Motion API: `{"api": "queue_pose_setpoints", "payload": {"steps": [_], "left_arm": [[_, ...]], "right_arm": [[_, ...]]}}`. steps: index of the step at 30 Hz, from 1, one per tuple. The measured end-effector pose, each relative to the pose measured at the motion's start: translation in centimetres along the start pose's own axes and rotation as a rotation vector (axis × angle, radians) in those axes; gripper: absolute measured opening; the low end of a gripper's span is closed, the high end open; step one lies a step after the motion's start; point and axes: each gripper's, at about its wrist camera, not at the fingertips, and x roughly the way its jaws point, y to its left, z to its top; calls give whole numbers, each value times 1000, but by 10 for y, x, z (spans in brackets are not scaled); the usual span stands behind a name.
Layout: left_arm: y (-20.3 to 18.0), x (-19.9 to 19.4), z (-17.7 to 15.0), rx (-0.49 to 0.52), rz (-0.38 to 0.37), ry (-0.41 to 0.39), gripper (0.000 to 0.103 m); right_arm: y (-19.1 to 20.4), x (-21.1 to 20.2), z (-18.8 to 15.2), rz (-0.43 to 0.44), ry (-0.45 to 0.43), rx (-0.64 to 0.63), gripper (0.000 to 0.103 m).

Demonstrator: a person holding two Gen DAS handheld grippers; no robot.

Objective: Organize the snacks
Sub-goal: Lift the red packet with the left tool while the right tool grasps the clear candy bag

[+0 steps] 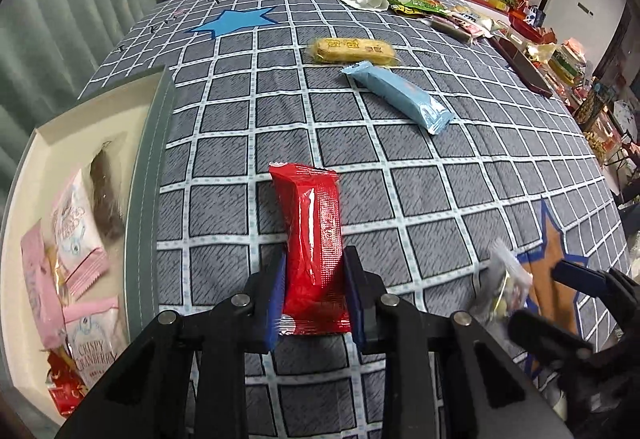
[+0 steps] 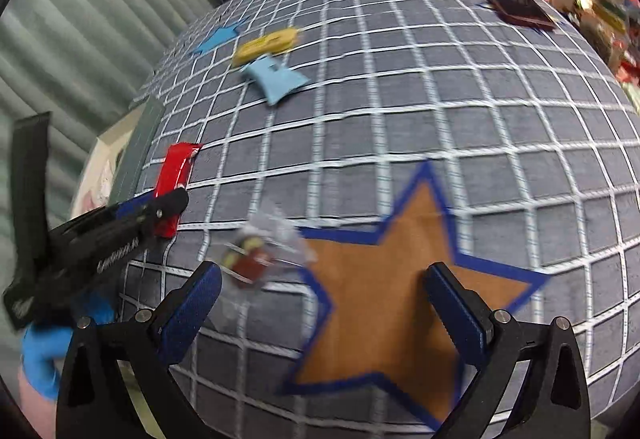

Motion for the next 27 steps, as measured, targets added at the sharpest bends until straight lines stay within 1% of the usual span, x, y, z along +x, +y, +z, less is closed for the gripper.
{"api": "queue_pose_setpoints", "payload": {"steps": [1, 3, 4, 6, 9, 11, 12, 13, 14, 15, 16, 17, 19, 22, 27], "left_arm": [[0, -1, -2, 3, 6, -6, 30], [1, -2, -5, 2, 27, -16, 30], [3, -2, -6, -4, 19, -19, 30], [3, -3, -7, -3, 22, -22, 30], [1, -3, -10, 12, 33, -39, 30], [1, -4, -10, 12, 32, -45, 30], [2, -4, -10, 11, 29, -47, 30], [2, -4, -10, 12, 26, -49, 30], [2, -3, -9, 15, 25, -50, 30], [2, -3, -10, 18, 25, -51, 30], [2, -3, -10, 19, 24, -52, 30], [3, -3, -10, 17, 21, -54, 30], [3, -4, -11, 14, 16, -58, 30], [3, -4, -11, 12, 14, -62, 30], [7, -9, -10, -23, -31, -75, 30]], "right_arm": [[10, 4, 1, -8, 1, -14, 102], [25, 12, 3, -51, 0, -60, 102], [28, 16, 5, -90, -6, -77, 102], [36, 23, 5, -154, -14, -152, 102], [36, 27, 1, -228, -22, -225, 102], [28, 23, -4, -231, -33, -238, 100], [23, 18, -7, -233, -43, -239, 89], [19, 13, -7, -236, -51, -233, 72], [12, 8, -7, -236, -61, -221, 60], [8, 5, -5, -239, -62, -210, 37], [4, 4, 0, -230, -56, -192, 31], [-2, 2, 3, -201, -48, -167, 31], [-6, 1, 6, -170, -39, -151, 31], [-2, 1, 4, -187, -39, -173, 31], [3, -8, 7, -135, -58, -166, 31]]}}
